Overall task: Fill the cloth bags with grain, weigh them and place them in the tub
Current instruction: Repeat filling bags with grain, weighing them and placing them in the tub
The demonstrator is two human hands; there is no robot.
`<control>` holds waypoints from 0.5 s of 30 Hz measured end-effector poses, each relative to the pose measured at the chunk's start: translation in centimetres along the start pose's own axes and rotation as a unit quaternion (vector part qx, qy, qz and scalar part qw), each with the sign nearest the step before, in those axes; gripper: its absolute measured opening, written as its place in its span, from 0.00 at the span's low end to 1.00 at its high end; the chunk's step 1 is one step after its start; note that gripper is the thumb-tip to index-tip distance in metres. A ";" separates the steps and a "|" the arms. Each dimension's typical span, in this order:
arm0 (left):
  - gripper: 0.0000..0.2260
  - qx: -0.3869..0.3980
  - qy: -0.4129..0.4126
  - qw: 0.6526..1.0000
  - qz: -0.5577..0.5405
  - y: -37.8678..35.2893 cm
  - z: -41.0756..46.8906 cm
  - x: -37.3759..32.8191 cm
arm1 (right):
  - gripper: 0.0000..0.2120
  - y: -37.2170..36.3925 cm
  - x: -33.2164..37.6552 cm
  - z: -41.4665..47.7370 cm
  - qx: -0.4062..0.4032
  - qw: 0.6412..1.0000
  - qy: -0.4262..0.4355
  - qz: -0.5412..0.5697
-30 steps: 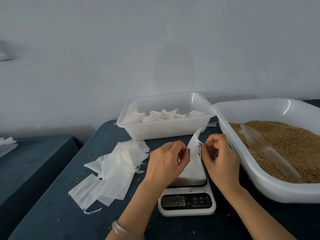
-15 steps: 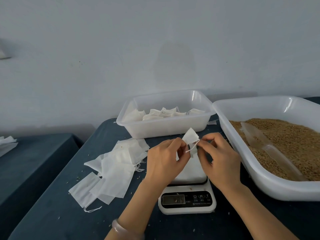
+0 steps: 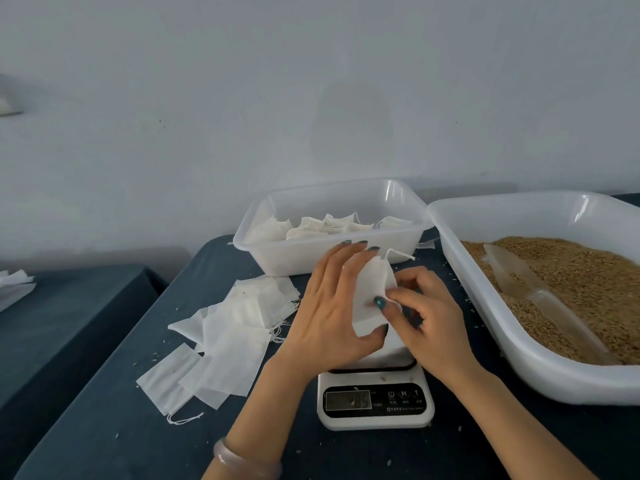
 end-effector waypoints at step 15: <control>0.22 0.072 0.082 0.992 0.057 0.6 -0.5 1.4 | 0.19 0.1 0.2 0.0 0.073 0.995 0.033 -0.054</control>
Point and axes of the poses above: each hand's wrist, its own z-axis towards the middle knuckle, its own y-axis out of the back of the hand, x = y × z, the point moved 1 cm from there along z, towards the middle knuckle, and after that the axes turned 8 degrees about y, right-handed, at the moved point
